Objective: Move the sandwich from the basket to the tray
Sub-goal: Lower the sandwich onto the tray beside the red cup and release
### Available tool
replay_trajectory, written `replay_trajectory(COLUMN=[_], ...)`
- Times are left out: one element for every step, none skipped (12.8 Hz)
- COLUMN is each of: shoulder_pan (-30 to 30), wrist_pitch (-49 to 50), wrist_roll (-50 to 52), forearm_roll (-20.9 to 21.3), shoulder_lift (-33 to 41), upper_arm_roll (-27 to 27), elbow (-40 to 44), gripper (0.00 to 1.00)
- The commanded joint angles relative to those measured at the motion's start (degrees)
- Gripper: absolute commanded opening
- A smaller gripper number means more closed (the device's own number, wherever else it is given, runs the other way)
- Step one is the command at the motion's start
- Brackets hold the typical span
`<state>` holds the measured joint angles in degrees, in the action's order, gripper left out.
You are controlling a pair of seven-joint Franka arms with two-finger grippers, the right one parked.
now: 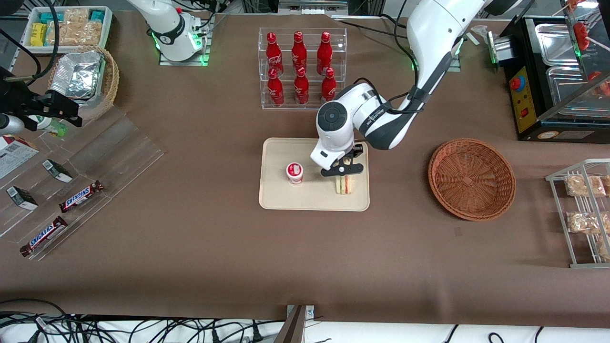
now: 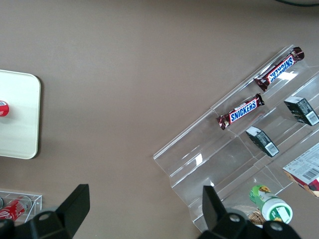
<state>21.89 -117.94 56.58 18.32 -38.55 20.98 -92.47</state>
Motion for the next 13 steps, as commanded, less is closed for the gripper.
replay_trajectory(shoulder_pan=[0.6,0.2,-0.1,-0.3,-0.3,-0.3,-0.4,-1.4,-3.9,-6.3,-7.8,-9.7,-12.2], wrist_pitch=[0.6,0.7,1.5,3.5,6.6,10.0,13.7,17.2,18.8,19.0,19.1,19.8,22.1], wrist_roll=[1.3,1.6,2.4,3.0,3.9,4.6,4.9,5.1,4.5,4.4,4.4,4.5,4.4], forearm_roll=[2.1,2.0,1.6,1.3,1.2,1.1,1.1,0.9,-0.9,-2.5,-2.8,-3.0,-3.5], shoulder_lift=[-0.3,0.2,1.6,2.7,3.4,3.5,3.8,4.4,5.5,6.7,7.9,9.1,10.3], upper_arm_roll=[-0.2,-0.2,-0.2,-0.2,-0.1,-0.1,-0.1,-0.1,0.2,0.3,0.3,0.2,0.2], elbow=[1.8,2.0,3.1,4.3,6.3,8.8,11.6,14.0,15.3,15.6,15.7,15.7,15.8], gripper=[1.00,1.00,1.00,1.00,1.00,1.00,1.00,1.00,1.00,1.00,1.00,1.00,1.00])
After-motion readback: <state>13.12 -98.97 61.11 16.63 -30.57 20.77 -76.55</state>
